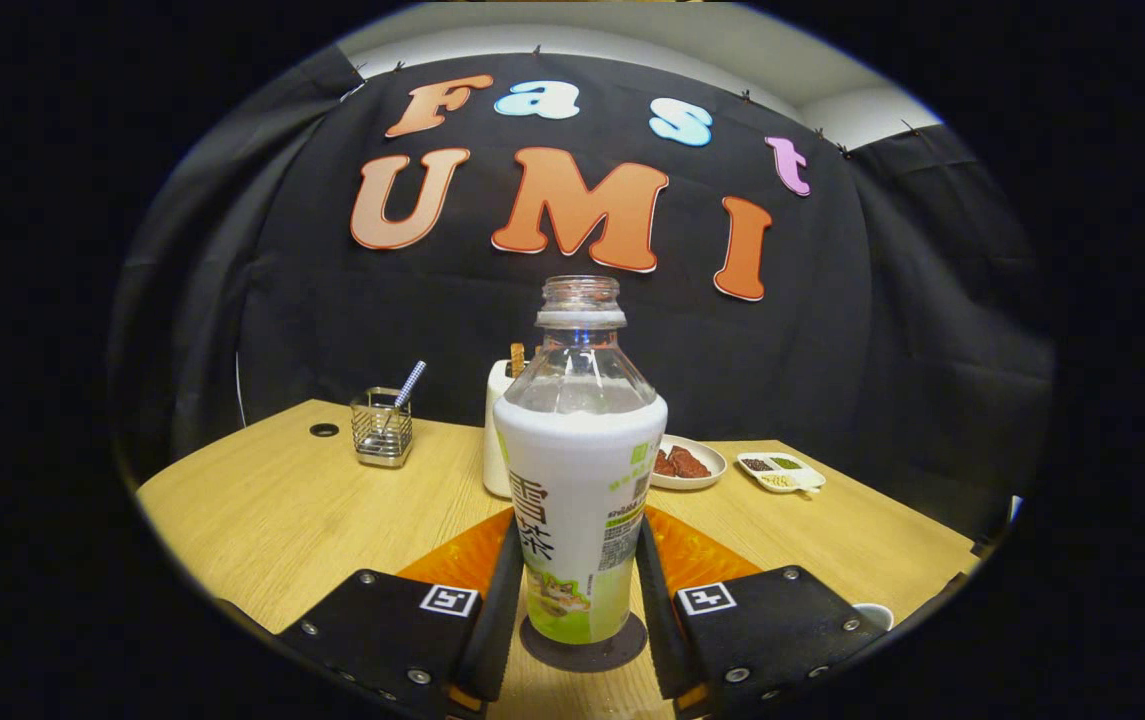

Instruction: Take the bottle from table, then pour the juice into the cup, finally place the bottle on the coaster

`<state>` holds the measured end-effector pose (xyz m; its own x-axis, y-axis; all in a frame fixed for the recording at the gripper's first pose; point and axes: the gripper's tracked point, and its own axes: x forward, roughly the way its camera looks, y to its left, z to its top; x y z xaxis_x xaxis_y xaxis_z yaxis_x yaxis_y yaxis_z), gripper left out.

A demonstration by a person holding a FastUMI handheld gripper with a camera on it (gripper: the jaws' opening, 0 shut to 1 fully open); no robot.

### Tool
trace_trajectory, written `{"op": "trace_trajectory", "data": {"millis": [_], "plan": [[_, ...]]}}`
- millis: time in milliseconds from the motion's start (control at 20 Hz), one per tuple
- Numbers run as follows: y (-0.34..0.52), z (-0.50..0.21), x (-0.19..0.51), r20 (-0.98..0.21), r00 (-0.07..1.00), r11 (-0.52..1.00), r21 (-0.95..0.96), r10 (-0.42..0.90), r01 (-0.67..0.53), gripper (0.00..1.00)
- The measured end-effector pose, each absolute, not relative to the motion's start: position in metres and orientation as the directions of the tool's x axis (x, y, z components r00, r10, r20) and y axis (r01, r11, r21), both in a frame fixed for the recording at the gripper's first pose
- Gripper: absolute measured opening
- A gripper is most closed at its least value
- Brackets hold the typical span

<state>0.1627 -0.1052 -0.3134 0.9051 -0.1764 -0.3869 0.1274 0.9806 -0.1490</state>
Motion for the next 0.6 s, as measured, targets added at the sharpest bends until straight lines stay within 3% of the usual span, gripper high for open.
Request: {"op": "trace_trajectory", "data": {"millis": [600], "plan": [[-0.119,-0.352,0.161,-0.443,0.88,0.985,-0.078,-0.172,0.153,0.6]]}}
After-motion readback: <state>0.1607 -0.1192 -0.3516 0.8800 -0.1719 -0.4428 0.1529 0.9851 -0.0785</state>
